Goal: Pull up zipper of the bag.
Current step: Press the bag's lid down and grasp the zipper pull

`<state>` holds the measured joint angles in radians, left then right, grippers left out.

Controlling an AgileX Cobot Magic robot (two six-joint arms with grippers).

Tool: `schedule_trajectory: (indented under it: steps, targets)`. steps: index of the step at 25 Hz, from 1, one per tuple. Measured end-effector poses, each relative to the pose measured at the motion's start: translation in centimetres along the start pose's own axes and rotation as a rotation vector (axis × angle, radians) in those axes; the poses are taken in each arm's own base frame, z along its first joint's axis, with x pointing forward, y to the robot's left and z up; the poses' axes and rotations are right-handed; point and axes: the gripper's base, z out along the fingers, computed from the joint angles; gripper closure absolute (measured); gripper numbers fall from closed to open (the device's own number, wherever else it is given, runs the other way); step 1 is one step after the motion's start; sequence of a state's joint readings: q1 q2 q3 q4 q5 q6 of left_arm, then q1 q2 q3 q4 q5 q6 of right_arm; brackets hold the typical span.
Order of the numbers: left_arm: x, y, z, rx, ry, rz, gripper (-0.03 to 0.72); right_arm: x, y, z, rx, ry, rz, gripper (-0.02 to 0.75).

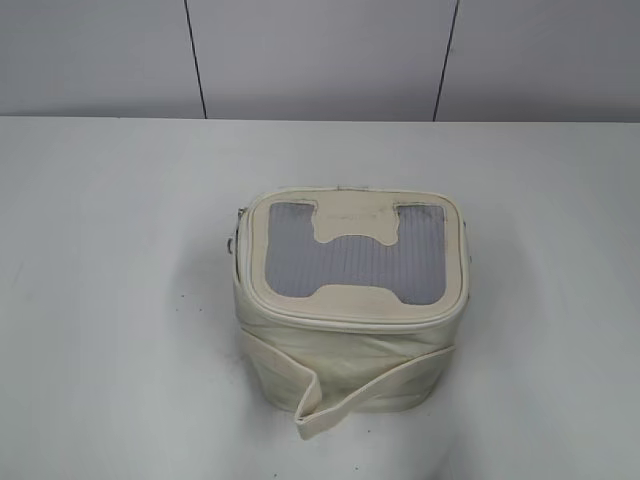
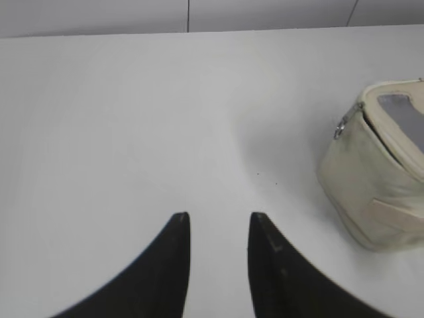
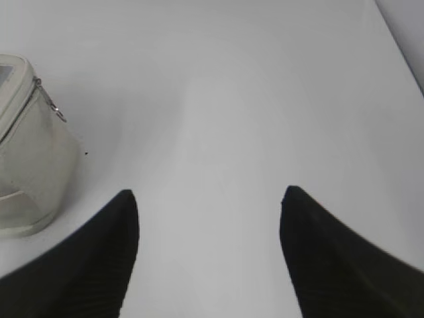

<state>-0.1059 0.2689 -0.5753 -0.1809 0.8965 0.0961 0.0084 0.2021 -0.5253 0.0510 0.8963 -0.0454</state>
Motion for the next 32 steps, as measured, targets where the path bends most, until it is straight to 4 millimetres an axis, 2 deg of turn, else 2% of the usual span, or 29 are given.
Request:
schedule_trajectory:
  steps: [5,10,13,15,21,27,30,32]
  targets:
    - [-2.3,-0.1,3.9,0.063,0.022,-0.104,0.449,-2.1,0.8,3.3,-0.107,0.025,-0.029,0.216]
    - [-3.8,-0.1,8.2,0.117,0.174,-0.124,0.445,-4.6,2.3,6.6,-0.215,0.133,-0.116,0.216]
    - [-4.5,-0.2,10.9,0.177,0.279,-0.123,0.446,-6.6,3.4,9.2,-0.257,0.211,-0.173,0.216]
    - [-4.8,-0.5,12.2,0.233,0.326,-0.118,0.446,-8.0,4.0,11.7,-0.273,0.269,-0.21,0.216]
    - [-4.7,-1.0,16.6,0.367,0.466,-0.132,0.446,-12.5,6.1,18.2,-0.386,0.393,-0.378,0.216]
    - [-5.5,-0.9,19.3,0.415,0.51,-0.125,0.431,-15.5,8.6,24.0,-0.589,0.521,-0.481,0.216]
    - [-5.8,-0.8,20.5,0.421,0.525,-0.139,0.419,-16.2,10.1,26.4,-0.655,0.578,-0.525,0.216]
    - [-5.9,-0.8,21.4,0.429,0.537,-0.156,0.414,-16.5,11.8,27.8,-0.706,0.595,-0.58,0.216]
